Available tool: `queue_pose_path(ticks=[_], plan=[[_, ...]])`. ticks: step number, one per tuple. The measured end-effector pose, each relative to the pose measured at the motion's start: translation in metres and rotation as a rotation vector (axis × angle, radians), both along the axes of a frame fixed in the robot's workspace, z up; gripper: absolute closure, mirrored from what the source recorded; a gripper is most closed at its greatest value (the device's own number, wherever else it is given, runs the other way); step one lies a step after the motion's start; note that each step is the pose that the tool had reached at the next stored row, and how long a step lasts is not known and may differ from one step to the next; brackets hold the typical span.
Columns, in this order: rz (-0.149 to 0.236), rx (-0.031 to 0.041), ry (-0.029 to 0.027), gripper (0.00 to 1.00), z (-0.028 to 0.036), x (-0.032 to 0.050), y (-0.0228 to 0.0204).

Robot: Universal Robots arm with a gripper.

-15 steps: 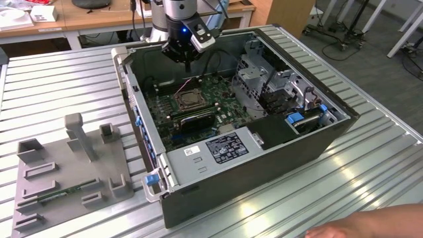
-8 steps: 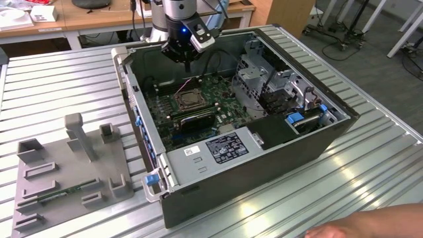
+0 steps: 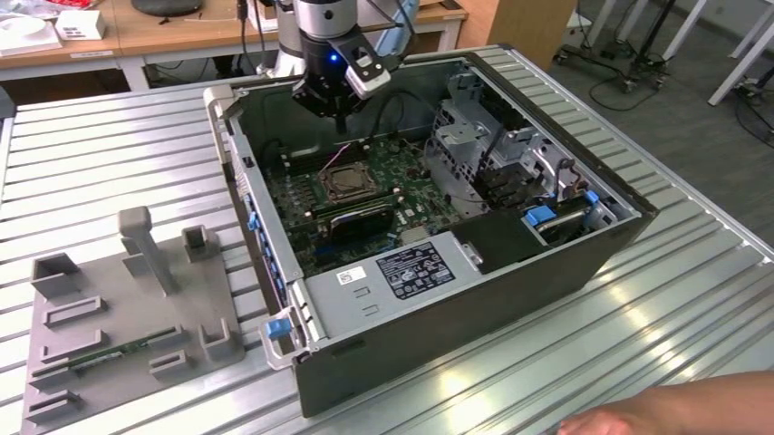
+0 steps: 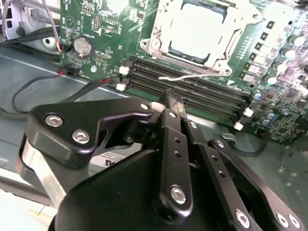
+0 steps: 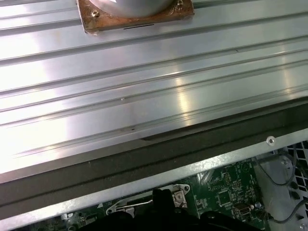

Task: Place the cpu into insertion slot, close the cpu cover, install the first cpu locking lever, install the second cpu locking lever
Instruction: 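Install the first cpu locking lever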

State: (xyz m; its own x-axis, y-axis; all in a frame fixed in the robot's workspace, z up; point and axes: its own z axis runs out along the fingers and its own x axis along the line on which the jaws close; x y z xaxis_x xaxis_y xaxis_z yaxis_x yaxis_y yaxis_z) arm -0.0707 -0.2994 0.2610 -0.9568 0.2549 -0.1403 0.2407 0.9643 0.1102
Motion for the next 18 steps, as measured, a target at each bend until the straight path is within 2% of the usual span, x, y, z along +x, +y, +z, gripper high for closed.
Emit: queue_pose_path(ticks=[6, 18], plan=[[0.000, 0.0000, -0.0003, 0.90, -0.0066, -0.0052, -0.0052], [0.000, 0.0000, -0.0003, 0.90, -0.0278, -0.0141, -0.0056]])
